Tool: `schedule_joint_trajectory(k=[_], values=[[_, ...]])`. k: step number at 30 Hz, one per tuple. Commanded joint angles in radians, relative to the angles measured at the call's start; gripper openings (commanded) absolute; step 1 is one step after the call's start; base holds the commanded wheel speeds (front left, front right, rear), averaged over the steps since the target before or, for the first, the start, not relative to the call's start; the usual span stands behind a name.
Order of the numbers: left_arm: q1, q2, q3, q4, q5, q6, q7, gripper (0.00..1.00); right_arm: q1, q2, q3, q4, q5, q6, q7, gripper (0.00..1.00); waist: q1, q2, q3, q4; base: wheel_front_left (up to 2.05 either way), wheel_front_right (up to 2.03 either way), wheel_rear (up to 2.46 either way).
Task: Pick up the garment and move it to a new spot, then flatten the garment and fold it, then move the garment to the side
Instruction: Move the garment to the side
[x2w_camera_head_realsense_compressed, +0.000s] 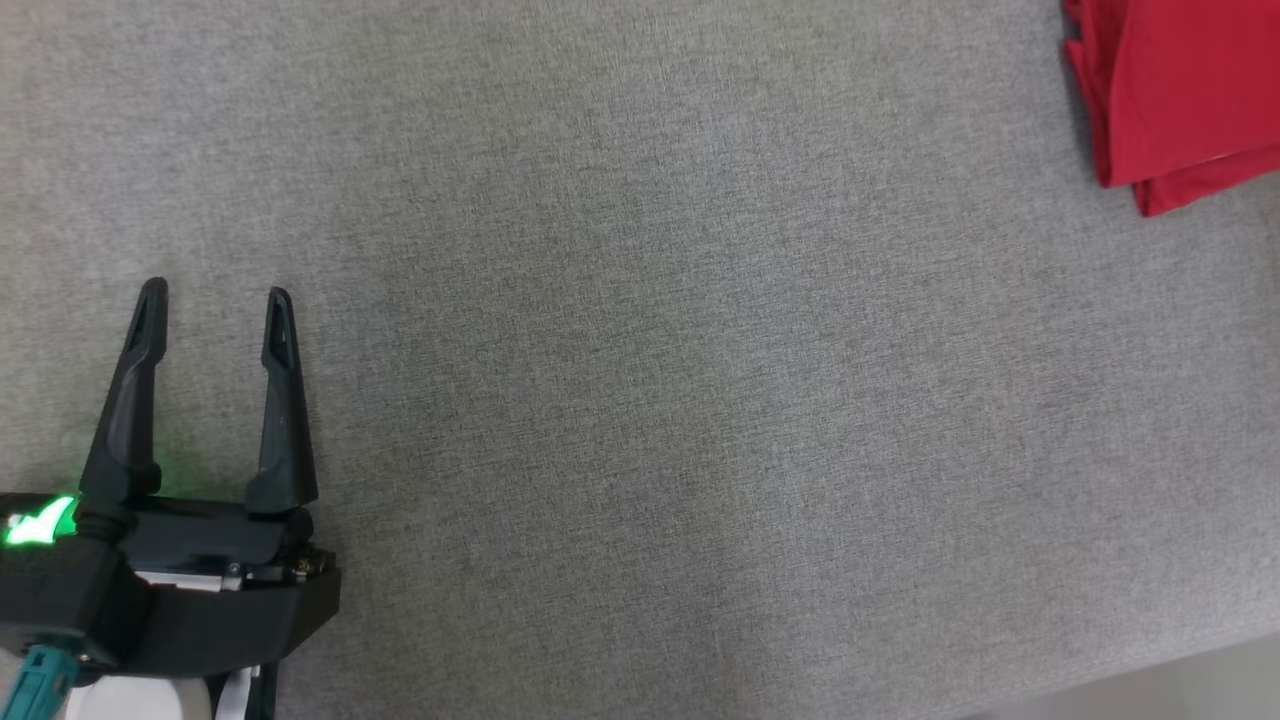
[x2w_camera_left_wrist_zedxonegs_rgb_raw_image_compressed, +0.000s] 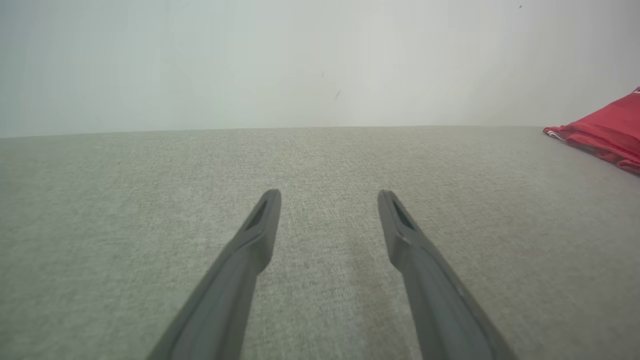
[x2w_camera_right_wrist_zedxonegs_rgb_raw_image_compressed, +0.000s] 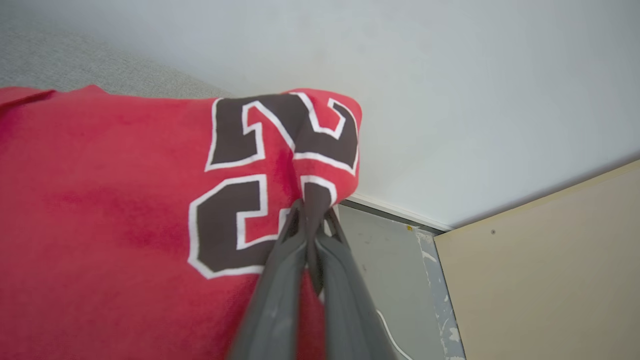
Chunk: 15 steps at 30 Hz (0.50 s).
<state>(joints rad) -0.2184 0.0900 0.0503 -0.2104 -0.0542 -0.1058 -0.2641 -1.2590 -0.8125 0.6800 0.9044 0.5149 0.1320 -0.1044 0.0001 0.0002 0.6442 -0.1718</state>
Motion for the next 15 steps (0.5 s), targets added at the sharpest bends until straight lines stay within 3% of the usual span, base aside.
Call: schedule_joint_trajectory(k=[1, 5, 6, 7, 8, 9, 15], values=[[0.001, 0.004, -0.001, -0.001, 0.005, 0.000, 0.000, 1.00, -0.031, -0.006, 0.016, 0.009, 0.003, -0.003, 0.002, 0.00, -0.0001, -0.0002, 0.014, -0.006, 0.00, 0.00, 0.00], [-0.004, 0.002, -0.007, 0.006, 0.002, -0.001, 0.000, 1.00, -0.076, -0.005, 0.051, 0.044, -0.027, -0.003, -0.001, 0.00, -0.0001, -0.0002, 0.022, -0.007, 0.00, 0.00, 0.00], [-0.007, 0.001, -0.010, 0.009, 0.002, -0.002, 0.000, 1.00, -0.087, -0.003, 0.054, 0.058, -0.031, -0.003, -0.006, 0.05, -0.0001, -0.0002, 0.023, -0.005, 0.00, 0.00, 0.00], [-0.010, -0.001, -0.013, 0.012, 0.001, -0.002, 0.000, 1.00, -0.094, -0.001, 0.057, 0.070, -0.035, -0.003, -0.014, 0.49, -0.0001, -0.0002, 0.021, -0.002, 0.00, 0.00, 0.00], [-0.010, -0.001, -0.013, 0.012, 0.001, -0.002, 0.000, 1.00, -0.094, -0.001, 0.057, 0.070, -0.035, -0.003, -0.014, 0.49, -0.0001, -0.0002, 0.021, -0.002, 0.00, 0.00, 0.00], [-0.011, -0.002, -0.016, 0.016, -0.001, -0.003, 0.000, 1.00, -0.098, 0.001, 0.058, 0.086, -0.037, -0.003, -0.017, 1.00, -0.0001, -0.0002, 0.018, 0.000, 0.00, 0.00, 0.00], [0.014, -0.006, 0.007, 0.036, -0.019, 0.002, 0.000, 1.00, -0.109, 0.035, 0.044, 0.147, -0.056, -0.003, -0.102, 1.00, -0.0001, -0.0002, -0.034, 0.004, 0.00, 0.00, 0.00]])
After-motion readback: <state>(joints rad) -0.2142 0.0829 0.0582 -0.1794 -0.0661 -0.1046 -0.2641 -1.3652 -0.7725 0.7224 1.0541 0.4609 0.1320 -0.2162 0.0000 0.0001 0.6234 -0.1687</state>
